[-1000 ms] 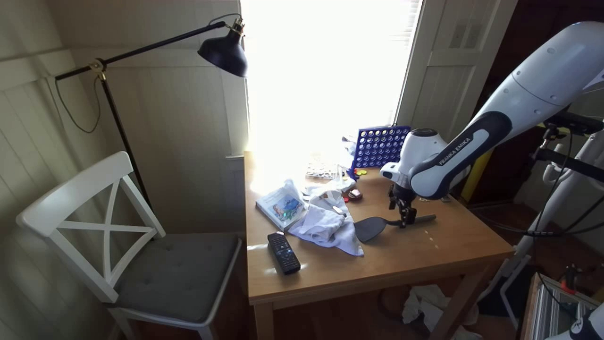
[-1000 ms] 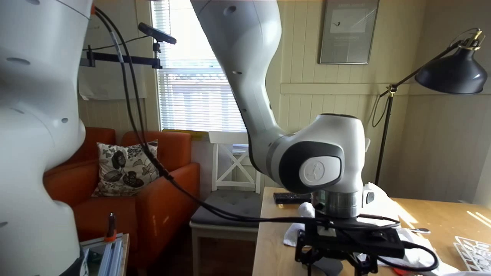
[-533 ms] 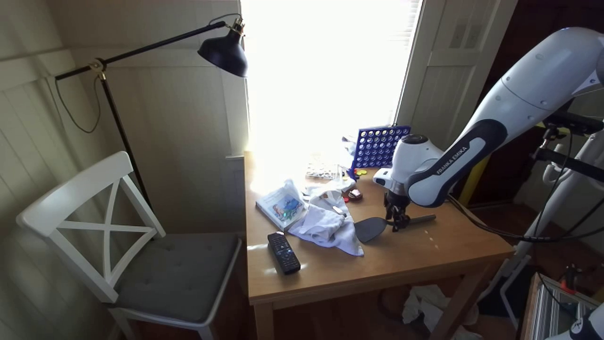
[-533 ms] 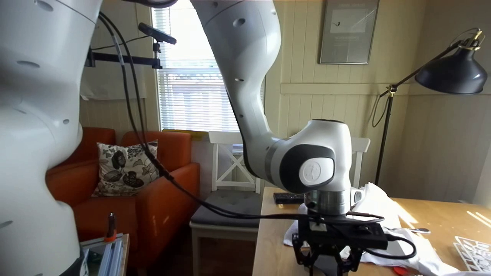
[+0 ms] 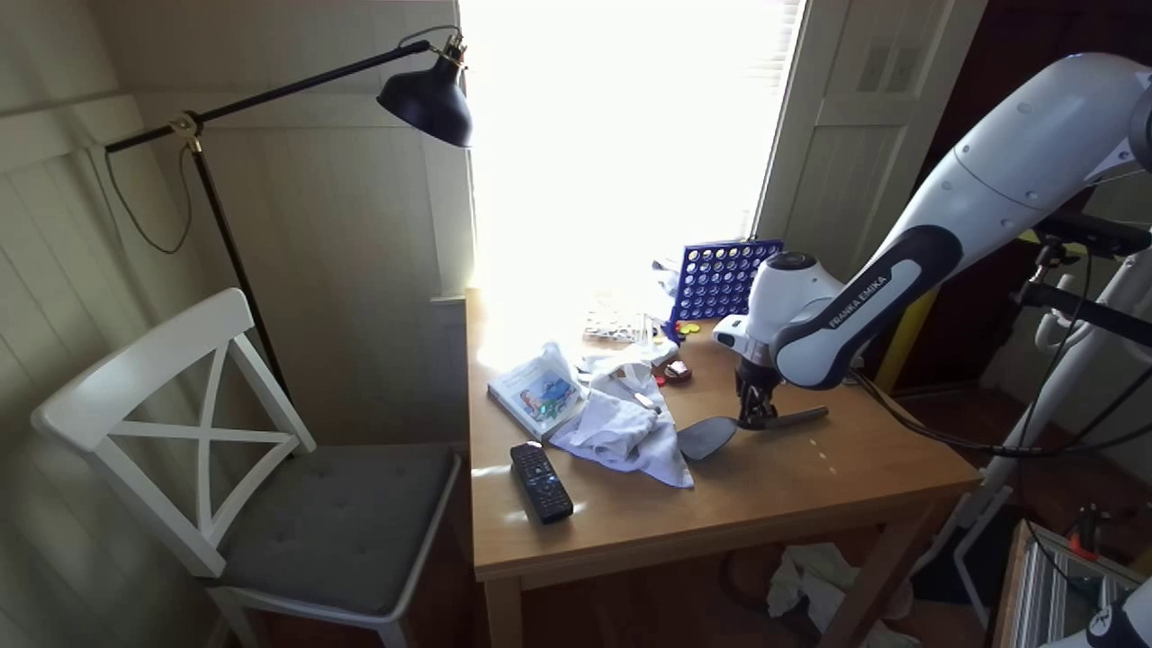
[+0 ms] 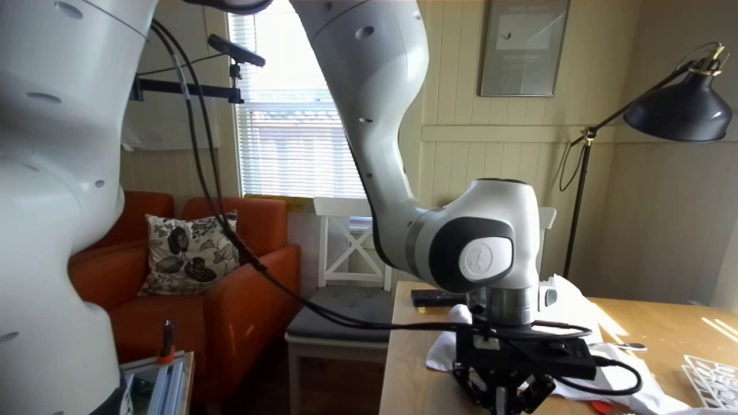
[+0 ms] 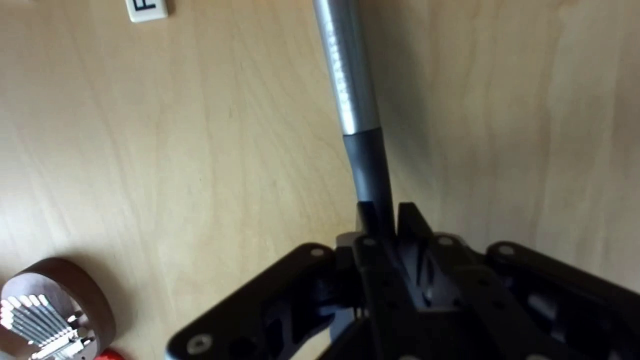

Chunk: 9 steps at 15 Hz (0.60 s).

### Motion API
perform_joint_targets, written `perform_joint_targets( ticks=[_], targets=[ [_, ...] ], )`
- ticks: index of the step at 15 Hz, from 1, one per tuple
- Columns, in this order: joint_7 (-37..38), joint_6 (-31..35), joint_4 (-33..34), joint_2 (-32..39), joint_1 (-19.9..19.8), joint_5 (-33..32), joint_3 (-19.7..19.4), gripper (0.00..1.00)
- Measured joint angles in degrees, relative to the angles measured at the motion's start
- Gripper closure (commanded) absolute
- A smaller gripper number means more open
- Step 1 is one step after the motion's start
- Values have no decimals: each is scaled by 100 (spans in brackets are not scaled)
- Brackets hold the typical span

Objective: Pick up the spatula

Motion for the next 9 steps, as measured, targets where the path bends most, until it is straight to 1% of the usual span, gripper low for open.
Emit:
perform_joint_targets(
  ticks=[4,5,6,8,9],
  targets=[
    [112,7,41,-50,-7,-2,-29,100],
    [135,12,49,-119,-23,-2,-31,96],
    [145,12,51,-215,-41,-2,-37,73],
    [137,7,46,-407,-77,-2,-56,68],
    [101,2,41,-469,-105,-2,-51,61]
  ],
)
